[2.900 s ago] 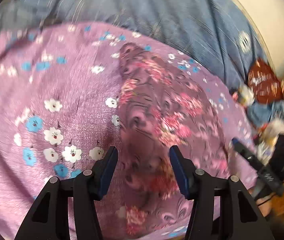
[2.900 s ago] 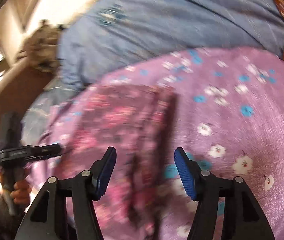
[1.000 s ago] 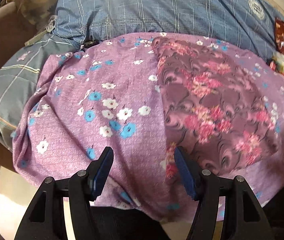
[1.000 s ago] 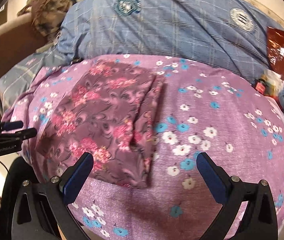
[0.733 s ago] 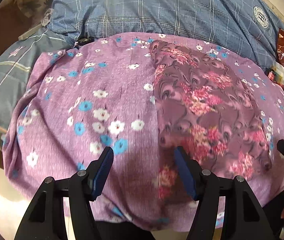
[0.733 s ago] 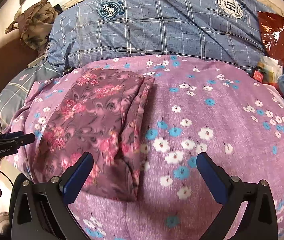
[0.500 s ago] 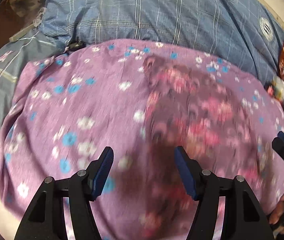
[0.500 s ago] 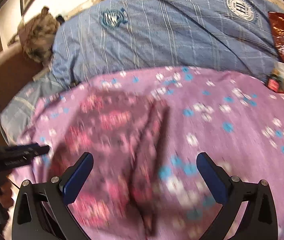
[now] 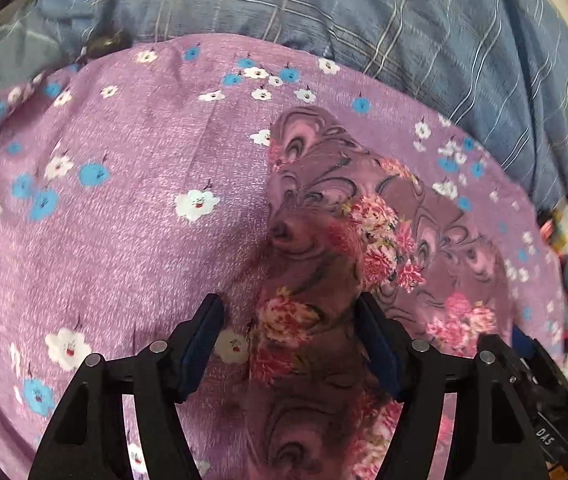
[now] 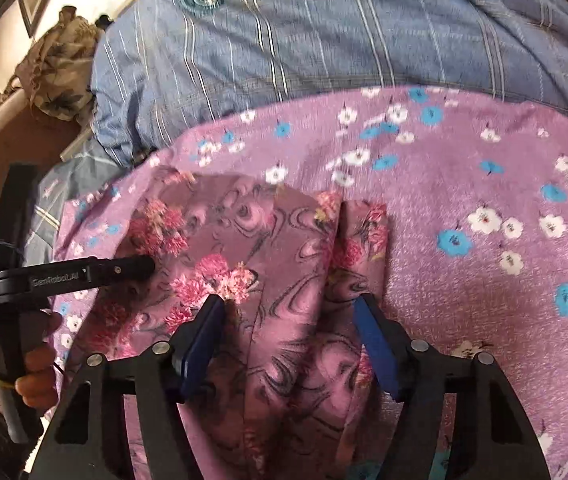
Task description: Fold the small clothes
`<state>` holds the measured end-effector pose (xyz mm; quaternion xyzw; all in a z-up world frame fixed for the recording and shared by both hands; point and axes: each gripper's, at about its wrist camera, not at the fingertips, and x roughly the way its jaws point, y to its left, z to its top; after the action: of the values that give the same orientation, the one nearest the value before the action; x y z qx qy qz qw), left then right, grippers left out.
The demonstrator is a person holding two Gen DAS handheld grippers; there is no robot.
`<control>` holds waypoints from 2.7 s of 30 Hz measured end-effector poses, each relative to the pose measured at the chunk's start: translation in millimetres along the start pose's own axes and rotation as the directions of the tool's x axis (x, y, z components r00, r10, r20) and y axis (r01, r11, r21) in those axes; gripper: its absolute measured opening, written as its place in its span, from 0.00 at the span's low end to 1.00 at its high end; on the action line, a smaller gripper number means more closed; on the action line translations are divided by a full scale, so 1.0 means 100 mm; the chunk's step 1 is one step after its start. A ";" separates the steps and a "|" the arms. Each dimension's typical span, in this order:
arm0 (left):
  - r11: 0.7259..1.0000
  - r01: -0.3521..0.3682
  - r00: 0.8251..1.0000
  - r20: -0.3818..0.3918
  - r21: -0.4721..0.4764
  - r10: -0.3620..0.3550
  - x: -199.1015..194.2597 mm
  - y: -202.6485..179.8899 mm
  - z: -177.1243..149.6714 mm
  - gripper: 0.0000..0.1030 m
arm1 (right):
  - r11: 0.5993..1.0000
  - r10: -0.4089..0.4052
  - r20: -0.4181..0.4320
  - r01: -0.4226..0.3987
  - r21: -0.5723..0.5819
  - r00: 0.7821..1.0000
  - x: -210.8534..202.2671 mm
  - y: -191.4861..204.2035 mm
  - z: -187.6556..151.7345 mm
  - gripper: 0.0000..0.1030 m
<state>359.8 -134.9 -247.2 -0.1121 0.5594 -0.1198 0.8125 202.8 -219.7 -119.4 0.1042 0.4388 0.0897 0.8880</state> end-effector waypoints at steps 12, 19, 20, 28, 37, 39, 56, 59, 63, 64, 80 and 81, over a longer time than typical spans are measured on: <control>0.984 -0.101 0.993 0.070 0.144 0.092 -0.66 -0.16 -0.96 0.65 | 0.957 -0.221 0.003 0.217 -0.191 0.975 -0.82 0.21 -0.50 0.93; 0.933 -0.213 0.975 0.117 0.291 0.186 -0.89 -0.33 -1.54 0.65 | 0.952 -0.222 -0.019 0.212 -0.219 0.975 -1.15 0.32 -0.99 0.96; 0.925 -0.225 0.973 0.127 0.306 0.195 -0.92 -0.35 -1.60 0.65 | 0.951 -0.225 -0.018 0.215 -0.220 0.974 -1.18 0.34 -1.04 0.96; 0.861 -0.308 0.948 0.206 0.405 0.242 -1.15 -0.43 -2.08 0.65 | 0.917 -0.287 0.010 0.278 -0.286 0.958 -1.32 0.51 -1.33 0.96; 0.852 -0.299 0.951 0.205 0.430 0.230 -1.33 -0.38 -2.38 0.65 | 0.894 -0.314 0.018 0.302 -0.330 0.949 -1.36 0.61 -1.38 0.96; 0.855 -0.292 0.953 0.206 0.429 0.222 -1.37 -0.36 -2.40 0.65 | 0.899 -0.308 0.010 0.294 -0.324 0.951 -1.36 0.61 -1.37 0.96; 0.867 -0.200 0.976 0.168 0.456 0.136 -1.43 -0.54 -2.50 0.65 | 0.899 -0.325 0.061 0.328 -0.289 0.944 -1.47 0.56 -1.38 1.00; 0.874 -0.187 0.979 0.158 0.450 0.128 -1.44 -0.55 -2.49 0.65 | 0.906 -0.321 0.052 0.323 -0.275 0.946 -1.47 0.53 -1.38 1.00; 0.875 -0.183 0.979 0.159 0.448 0.124 -1.44 -0.57 -2.49 0.65 | 0.910 -0.325 0.052 0.327 -0.254 0.944 -1.49 0.49 -1.37 1.00; 0.874 -0.183 0.979 0.160 0.450 0.123 -1.44 -0.58 -2.49 0.65 | 0.912 -0.325 0.051 0.327 -0.249 0.944 -1.49 0.47 -1.37 1.00; 0.883 -0.122 0.983 0.180 0.452 0.043 -1.63 -0.73 -2.54 0.65 | 0.916 -0.332 0.038 0.332 -0.226 0.943 -1.49 0.41 -1.39 1.00; 0.880 -0.126 0.982 0.183 0.458 0.045 -1.63 -0.74 -2.55 0.65 | 0.917 -0.332 0.038 0.331 -0.223 0.943 -1.50 0.40 -1.39 1.00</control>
<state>60.0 -165.1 -168.9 0.1021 0.4487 -0.2051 0.8638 -0.5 -203.9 -77.5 -0.0734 0.4374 -0.0125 0.8962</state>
